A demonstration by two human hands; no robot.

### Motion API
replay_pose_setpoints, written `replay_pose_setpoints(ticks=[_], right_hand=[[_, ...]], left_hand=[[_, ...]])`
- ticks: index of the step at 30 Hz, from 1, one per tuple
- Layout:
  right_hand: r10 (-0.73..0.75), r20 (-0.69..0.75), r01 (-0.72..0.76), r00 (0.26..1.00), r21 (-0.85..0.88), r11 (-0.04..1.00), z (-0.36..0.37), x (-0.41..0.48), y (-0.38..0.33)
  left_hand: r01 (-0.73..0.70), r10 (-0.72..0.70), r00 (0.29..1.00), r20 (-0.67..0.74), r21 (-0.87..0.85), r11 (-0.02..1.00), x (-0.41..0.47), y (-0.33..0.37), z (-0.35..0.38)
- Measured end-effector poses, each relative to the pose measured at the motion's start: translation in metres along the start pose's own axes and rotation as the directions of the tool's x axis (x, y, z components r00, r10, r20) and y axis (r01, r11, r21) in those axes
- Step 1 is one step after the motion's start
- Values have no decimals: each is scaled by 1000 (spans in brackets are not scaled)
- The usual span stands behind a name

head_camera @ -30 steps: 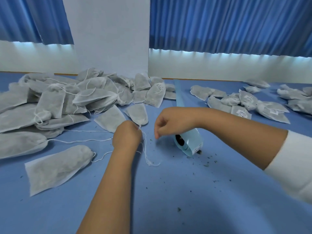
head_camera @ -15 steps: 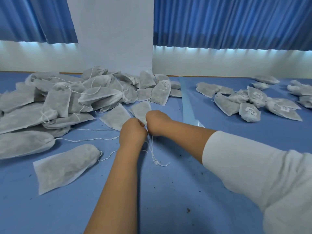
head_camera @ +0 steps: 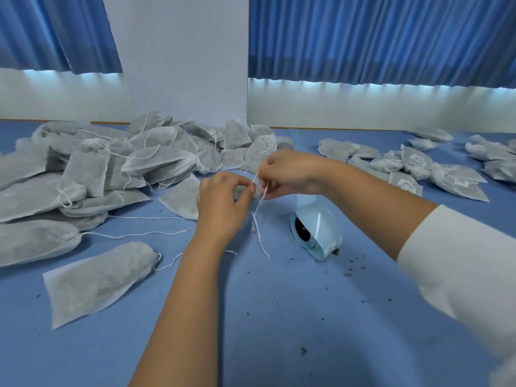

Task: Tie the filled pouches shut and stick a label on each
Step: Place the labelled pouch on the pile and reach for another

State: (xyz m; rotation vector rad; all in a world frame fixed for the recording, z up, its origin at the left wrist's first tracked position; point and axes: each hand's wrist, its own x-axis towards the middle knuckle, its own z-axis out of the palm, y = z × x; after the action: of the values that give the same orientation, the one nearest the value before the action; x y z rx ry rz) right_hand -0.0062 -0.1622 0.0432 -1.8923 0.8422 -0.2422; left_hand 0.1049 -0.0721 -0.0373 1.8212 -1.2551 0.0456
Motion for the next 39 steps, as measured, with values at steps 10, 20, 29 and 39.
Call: replay_pose_setpoints(ticks=[10,20,29,39], right_hand=[[-64,-31,60,998,-116,991,-38,-50,4],[-338,-397,384,853,40,922,-21,-72,42],[-288,-658,502,696,160,850,-11,-68,71],[-659,-384,433,646,-526,731,6,-79,76]], left_hand=[[-114,107,993,-40,-307,945,-7,29,-10],[58,37,988,151,-575,816,-15,56,-11],[306,64,911,407,-771,558,-20,64,-14],[204,-19,966,259,-713,671,-22,58,-16]])
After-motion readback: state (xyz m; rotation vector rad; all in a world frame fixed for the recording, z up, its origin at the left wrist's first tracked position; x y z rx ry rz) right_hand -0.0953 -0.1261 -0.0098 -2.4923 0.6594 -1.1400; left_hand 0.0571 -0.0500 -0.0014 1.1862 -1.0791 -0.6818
